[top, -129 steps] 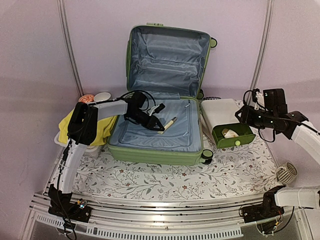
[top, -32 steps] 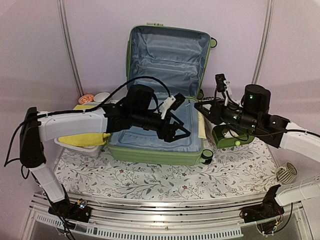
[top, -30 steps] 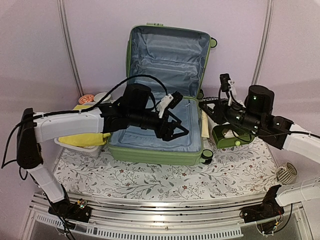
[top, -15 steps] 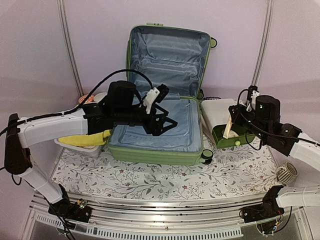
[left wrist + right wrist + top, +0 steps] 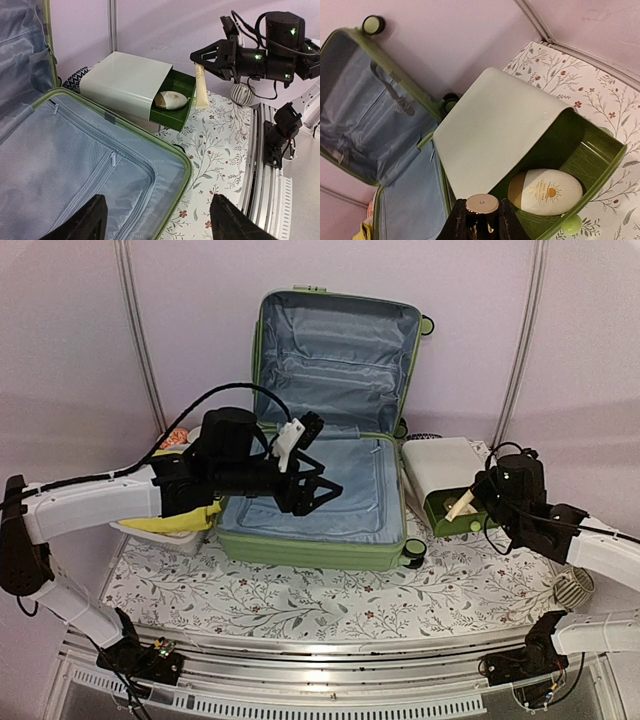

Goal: Open, take out, and arrange the luggage
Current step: Place the makeup in the drawer, then close the drawer in the storage box.

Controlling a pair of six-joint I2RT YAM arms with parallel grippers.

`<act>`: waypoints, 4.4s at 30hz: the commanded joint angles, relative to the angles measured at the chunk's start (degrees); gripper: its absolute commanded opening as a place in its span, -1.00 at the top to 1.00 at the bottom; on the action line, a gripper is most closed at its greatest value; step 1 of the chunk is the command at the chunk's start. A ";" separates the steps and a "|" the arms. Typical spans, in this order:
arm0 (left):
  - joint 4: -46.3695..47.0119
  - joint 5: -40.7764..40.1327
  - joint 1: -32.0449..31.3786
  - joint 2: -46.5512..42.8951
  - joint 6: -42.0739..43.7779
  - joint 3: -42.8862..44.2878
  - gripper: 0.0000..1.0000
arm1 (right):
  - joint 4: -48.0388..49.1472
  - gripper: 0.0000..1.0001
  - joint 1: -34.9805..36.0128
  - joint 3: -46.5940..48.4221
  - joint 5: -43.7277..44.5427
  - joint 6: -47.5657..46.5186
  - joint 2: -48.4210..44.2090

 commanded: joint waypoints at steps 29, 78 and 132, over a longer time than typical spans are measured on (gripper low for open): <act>1.69 -0.72 1.77 -3.47 0.65 -2.44 -0.45 | -14.24 -0.29 -3.52 7.80 12.88 35.34 16.59; 4.54 -12.24 7.47 -11.62 -9.36 -11.76 -0.97 | -18.19 -0.87 -4.41 -3.10 -36.35 -18.80 -2.96; 7.31 -8.52 10.18 -14.60 -9.10 -16.14 -0.97 | 11.77 0.95 -23.40 -17.55 -53.37 -13.70 0.19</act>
